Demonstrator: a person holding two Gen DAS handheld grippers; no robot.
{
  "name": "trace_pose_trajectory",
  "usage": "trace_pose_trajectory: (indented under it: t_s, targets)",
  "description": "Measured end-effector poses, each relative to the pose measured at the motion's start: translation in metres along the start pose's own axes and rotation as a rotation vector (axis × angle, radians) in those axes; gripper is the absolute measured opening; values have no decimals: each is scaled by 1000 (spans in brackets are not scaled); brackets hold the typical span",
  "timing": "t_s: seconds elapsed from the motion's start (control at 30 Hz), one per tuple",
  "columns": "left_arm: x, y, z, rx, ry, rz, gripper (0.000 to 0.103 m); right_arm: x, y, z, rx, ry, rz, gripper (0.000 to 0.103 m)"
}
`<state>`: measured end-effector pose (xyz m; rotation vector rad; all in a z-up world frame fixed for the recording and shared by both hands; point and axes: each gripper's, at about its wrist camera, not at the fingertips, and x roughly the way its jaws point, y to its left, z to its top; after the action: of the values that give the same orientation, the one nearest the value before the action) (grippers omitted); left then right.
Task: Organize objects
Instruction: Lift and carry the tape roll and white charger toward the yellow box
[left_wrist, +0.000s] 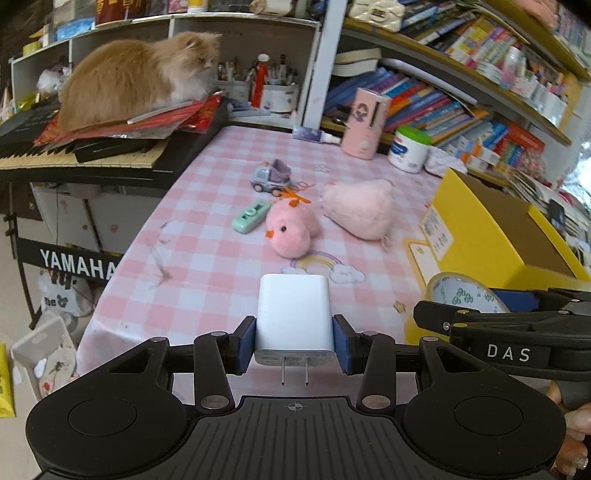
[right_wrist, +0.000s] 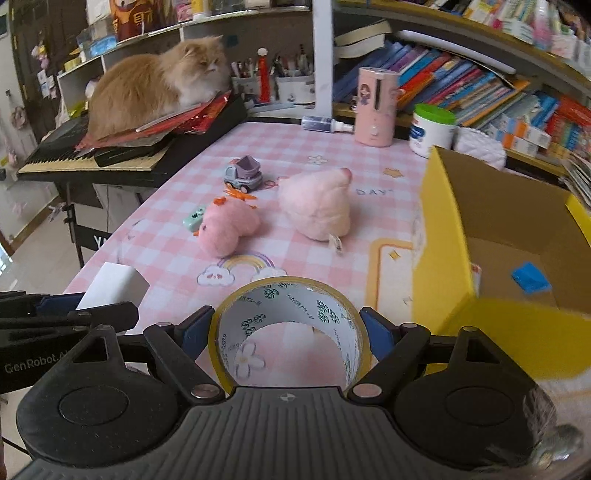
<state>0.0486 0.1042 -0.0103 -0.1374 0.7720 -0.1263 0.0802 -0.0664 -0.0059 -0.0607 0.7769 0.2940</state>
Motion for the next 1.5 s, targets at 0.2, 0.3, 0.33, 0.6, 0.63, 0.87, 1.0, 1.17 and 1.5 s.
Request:
trace_pose_trajectory:
  t_s: [0.2,0.3,0.33,0.6,0.63,0.87,1.0,1.17,1.5]
  targets:
    - [-18,-5,-15,39,1,-25,42,-25,1,-26,54,1,-32,83]
    - [-24,-8,-24,58,10,-38,42,-36,1,-37,81,-4,-50,83]
    - [-26,-9,-27,63,15,-45,42,-40,1,-42,89,-5,-55,83]
    - [-35,-28,-49,122,43,-116,42,-66,-2,-82,147,14,-102,83]
    - [-35,-32,-51,133,47,-127,42,-69,-3,-86,155,18,-110,83]
    - [-35,-62,-60,214,66,-212,42,-92,-22,-111,241,23,-188,83]
    - [-32,-79,-64,252,80,-257,42,-103,-35,-122,287,26,-233,83]
    - [-30,-97,-68,290,97,-305,42,-114,-49,-135,336,30,-284,83]
    - [-23,-125,-65,335,106,-351,42,-126,-74,-145,389,36,-339,83]
